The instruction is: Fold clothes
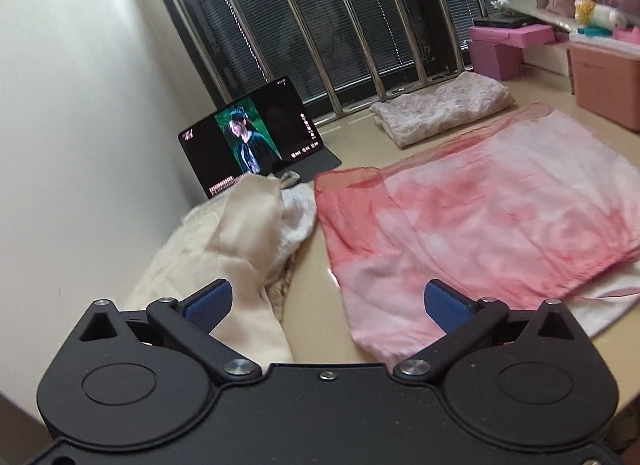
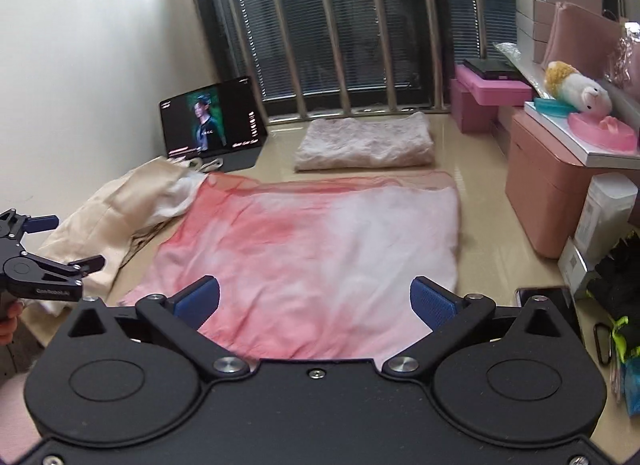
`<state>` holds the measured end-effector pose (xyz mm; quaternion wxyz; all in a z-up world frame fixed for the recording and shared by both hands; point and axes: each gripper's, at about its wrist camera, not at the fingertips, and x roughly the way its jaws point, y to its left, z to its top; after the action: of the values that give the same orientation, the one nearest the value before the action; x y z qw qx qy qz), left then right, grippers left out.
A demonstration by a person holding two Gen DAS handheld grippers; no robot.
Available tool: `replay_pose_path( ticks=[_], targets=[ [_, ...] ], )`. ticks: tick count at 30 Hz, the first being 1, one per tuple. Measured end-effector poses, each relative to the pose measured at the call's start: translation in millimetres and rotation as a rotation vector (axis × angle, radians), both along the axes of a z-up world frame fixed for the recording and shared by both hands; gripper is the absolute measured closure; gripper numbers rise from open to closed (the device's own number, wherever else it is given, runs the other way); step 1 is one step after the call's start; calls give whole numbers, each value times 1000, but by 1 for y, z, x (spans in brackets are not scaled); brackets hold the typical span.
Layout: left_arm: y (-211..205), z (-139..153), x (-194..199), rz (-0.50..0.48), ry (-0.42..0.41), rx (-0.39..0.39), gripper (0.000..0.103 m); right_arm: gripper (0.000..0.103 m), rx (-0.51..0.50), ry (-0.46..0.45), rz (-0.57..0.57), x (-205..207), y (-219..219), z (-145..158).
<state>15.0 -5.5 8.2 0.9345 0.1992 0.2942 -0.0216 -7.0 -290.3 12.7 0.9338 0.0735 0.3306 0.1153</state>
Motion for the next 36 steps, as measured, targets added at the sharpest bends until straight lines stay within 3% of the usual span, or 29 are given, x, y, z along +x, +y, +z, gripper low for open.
replay_pose_path(
  ticks=[5, 8, 10, 12, 16, 22, 29, 36],
  targets=[
    [2, 4, -29, 19, 102, -193, 0, 0, 22, 96, -13, -23, 27, -1],
    [0, -9, -36, 29, 152, -235, 0, 0, -19, 158, -1, -35, 42, -11],
    [0, -11, -34, 42, 163, -235, 0, 1, -61, 189, 8, -40, 50, -19],
    [1, -13, -30, 62, 178, -238, 0, 0, -102, 164, -29, -45, 55, -18],
    [-5, -20, -28, 113, 209, -172, 0, 1, -180, 154, -60, -48, 63, -20],
    [-15, -23, -36, 125, 169, -40, 0, 4, -165, 161, -68, -44, 58, -22],
    [-11, -23, -30, 112, 208, -83, 0, 6, -112, 178, -88, -41, 49, -25],
    [-14, -24, -30, 114, 210, -71, 0, 7, -103, 183, -98, -41, 48, -26]
  ],
)
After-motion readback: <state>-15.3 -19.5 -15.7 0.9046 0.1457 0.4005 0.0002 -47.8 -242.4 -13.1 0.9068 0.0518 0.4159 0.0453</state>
